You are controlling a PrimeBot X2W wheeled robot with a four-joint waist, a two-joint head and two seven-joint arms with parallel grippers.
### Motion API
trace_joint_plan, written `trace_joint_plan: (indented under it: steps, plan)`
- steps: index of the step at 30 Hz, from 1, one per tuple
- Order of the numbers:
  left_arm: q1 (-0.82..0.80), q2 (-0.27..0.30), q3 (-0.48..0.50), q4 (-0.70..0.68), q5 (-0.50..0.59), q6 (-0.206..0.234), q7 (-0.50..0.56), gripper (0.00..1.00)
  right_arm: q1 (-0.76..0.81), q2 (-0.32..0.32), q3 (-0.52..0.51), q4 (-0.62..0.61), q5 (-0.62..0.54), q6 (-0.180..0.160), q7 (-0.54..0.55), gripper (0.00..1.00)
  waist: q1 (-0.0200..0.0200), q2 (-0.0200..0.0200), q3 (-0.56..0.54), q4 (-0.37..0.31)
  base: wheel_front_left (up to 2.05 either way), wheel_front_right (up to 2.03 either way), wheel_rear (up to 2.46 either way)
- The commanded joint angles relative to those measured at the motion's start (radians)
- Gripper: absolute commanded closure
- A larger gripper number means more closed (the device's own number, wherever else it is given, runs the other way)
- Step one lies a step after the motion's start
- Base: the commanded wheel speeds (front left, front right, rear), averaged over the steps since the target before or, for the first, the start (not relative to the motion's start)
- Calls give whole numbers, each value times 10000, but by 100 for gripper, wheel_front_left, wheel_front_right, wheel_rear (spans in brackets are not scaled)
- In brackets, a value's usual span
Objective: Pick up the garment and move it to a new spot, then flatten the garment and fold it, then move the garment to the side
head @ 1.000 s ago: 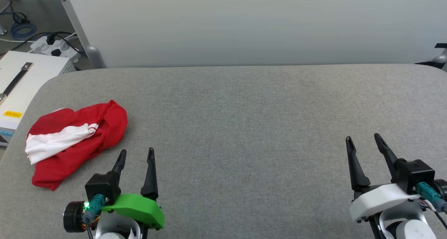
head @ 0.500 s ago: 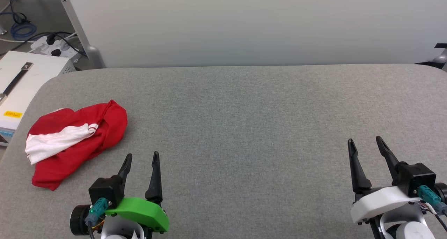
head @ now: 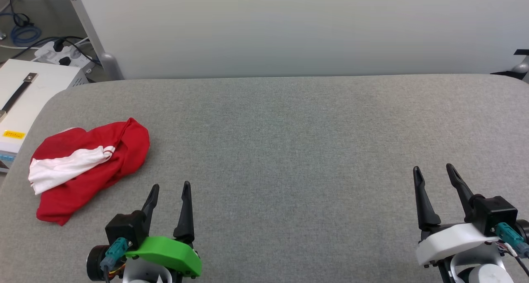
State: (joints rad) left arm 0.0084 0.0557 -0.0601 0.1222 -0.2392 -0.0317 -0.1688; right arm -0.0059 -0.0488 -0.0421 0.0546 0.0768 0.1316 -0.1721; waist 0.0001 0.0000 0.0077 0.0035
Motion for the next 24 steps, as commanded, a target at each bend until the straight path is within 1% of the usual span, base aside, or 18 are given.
trace_joint_plan:
  steps: [1,13,19,24]
  plan:
    - [-10,-38,-36,74,-169,-65,-132,0,66,-11,-50,48,69,-7,-111,0,-1,0,1,9,0,0,0]
    - [-17,-44,-121,262,-517,-104,-384,0,84,-12,28,6,193,-7,-359,0,-1,0,38,164,0,0,0]
    - [-70,-47,-130,358,-693,-116,-549,0,157,-13,206,-32,319,-8,-521,0,-1,0,26,645,0,0,0]
    - [-73,-49,-116,451,-803,-141,-654,0,222,-13,512,-34,398,-8,-626,0,-1,0,14,1179,0,0,0]
